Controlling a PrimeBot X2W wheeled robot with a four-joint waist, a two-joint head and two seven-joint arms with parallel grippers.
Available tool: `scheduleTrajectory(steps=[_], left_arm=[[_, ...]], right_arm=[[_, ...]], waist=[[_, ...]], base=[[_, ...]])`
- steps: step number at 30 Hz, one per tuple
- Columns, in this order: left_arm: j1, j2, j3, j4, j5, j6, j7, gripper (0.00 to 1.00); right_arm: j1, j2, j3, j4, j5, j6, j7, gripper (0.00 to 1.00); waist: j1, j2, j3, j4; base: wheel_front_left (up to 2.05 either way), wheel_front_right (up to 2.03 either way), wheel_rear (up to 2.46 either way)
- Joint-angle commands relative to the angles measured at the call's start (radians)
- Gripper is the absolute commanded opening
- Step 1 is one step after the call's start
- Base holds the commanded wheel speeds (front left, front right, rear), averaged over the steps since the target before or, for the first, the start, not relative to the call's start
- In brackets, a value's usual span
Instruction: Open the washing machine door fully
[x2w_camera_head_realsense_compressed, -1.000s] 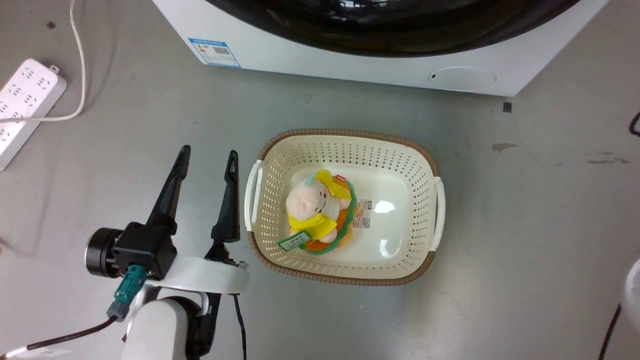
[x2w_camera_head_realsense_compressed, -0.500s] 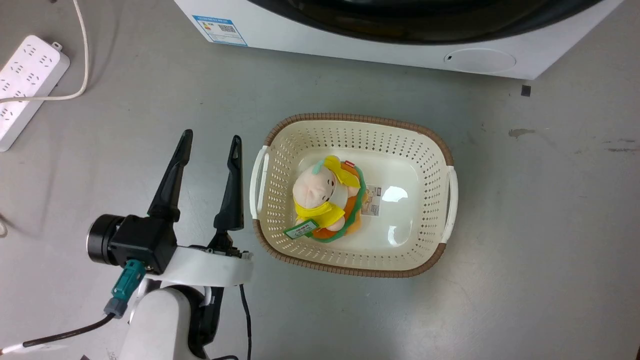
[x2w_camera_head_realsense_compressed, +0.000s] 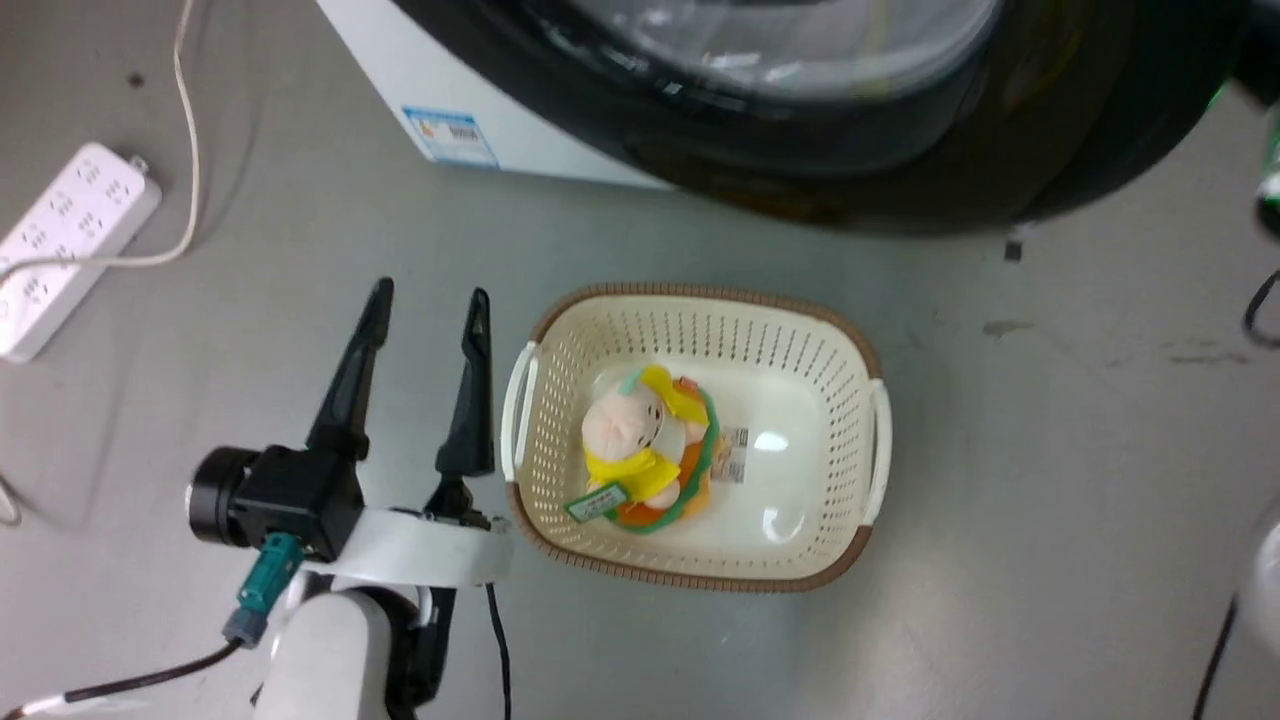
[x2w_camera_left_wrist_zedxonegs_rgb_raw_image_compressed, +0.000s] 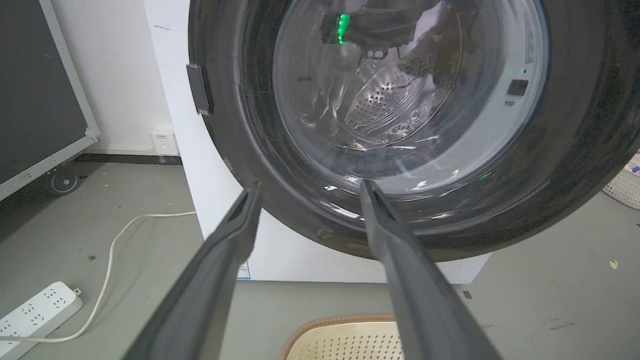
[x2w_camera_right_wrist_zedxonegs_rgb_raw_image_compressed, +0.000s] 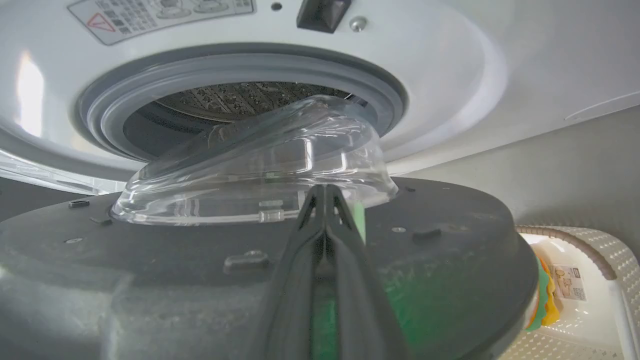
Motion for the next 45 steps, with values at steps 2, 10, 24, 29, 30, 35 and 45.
scheduleTrajectory(steps=[2,10,24,29,30,35,45], left_arm=[[0.023,0.002,-0.008,0.007,-0.004,0.009,-0.006,1.0],[0.066,0.002,-0.026,0.036,-0.003,0.013,-0.006,1.0],[0.153,0.002,-0.07,0.081,-0.011,0.022,-0.006,1.0],[0.18,0.002,-0.085,0.101,-0.01,0.019,-0.006,1.0],[0.18,0.002,-0.085,0.101,-0.01,0.019,-0.006,1.0],[0.199,0.002,-0.101,0.11,-0.011,0.019,-0.006,1.0],[0.224,0.002,-0.089,0.123,-0.055,0.024,-0.006,1.0]], right_arm=[[0.063,0.027,-0.006,-0.032,-0.003,0.001,0.034,0.0],[0.217,0.049,0.055,-0.104,0.075,0.001,0.148,0.0],[0.51,0.05,0.447,-0.12,0.528,0.001,0.158,0.0],[0.63,0.05,0.642,-0.188,0.723,0.001,0.119,0.0],[0.63,0.05,0.642,-0.188,0.723,0.001,0.119,0.0],[0.736,0.05,0.83,-0.279,0.869,0.001,0.05,0.0],[0.868,0.05,1.075,-0.424,0.98,0.001,-0.106,0.0]], waist=[[0.0,-0.0001,-0.052,-0.014],[0.0,-0.0001,-0.136,-0.026],[0.0,-0.0001,-0.239,-0.033],[0.0,-0.0001,-0.263,-0.035],[0.0,-0.0001,-0.263,-0.035],[0.0,-0.0001,-0.275,-0.032],[0.0,-0.0001,-0.293,-0.021]], base=[[0.0,0.0,0.0],[0.0,0.0,0.0],[0.0,0.0,0.0],[0.0,0.0,0.0],[0.0,0.0,0.0],[0.0,0.0,0.0],[0.0,0.0,0.0]])
